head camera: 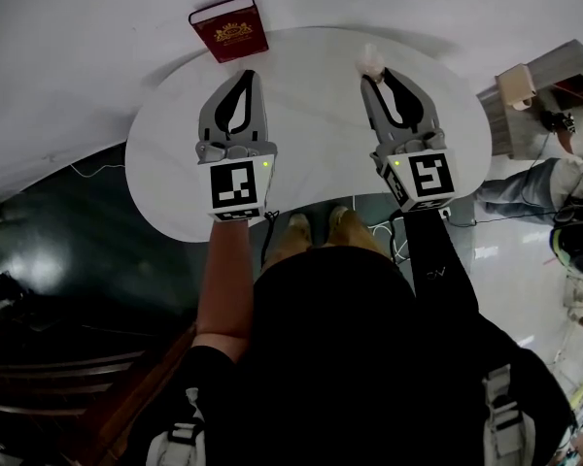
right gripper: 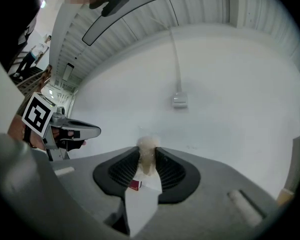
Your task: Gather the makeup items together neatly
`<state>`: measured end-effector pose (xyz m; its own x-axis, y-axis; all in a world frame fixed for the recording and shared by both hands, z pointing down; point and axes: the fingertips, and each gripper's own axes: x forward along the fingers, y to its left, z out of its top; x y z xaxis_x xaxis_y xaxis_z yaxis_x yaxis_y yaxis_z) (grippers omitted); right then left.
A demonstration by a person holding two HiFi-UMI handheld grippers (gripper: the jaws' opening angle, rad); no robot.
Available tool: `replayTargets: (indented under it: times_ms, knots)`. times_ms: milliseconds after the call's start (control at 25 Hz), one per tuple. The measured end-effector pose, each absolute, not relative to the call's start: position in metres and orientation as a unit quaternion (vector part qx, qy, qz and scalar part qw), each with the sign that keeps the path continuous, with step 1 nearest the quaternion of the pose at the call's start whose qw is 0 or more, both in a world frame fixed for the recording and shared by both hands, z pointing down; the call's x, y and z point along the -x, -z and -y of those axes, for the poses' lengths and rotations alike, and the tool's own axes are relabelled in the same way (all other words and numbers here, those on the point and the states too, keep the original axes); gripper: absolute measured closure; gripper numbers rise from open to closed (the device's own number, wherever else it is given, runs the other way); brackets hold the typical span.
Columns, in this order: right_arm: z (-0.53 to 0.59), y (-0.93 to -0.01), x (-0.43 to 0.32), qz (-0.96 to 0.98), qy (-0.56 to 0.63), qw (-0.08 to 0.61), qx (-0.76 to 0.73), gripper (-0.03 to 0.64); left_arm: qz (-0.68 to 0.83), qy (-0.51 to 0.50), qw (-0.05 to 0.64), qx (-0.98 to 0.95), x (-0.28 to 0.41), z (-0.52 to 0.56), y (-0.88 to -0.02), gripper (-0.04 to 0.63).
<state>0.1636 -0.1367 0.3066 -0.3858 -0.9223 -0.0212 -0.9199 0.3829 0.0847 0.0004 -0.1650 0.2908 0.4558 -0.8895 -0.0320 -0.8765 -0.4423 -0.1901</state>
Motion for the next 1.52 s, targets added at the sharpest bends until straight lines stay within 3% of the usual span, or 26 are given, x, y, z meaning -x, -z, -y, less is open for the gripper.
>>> replayTargets:
  times_ms: [760,1000,1520]
  knots:
    - [0.156,-0.327,-0.053,0.9,-0.021,-0.001,-0.436,0.508,-0.592,0.039,0.058,0.803,0.079,0.154,-0.299,0.588]
    - [0.18,-0.396,-0.04,0.894,-0.09,0.051,-0.435,0.508,-0.586,0.041,0.053,0.807,0.085,0.154,-0.305,0.588]
    - [0.173,-0.607,-0.023,0.833,-0.28,0.235,-0.417,0.506,-0.583,0.044,0.031,0.811,0.109,0.159,-0.325,0.588]
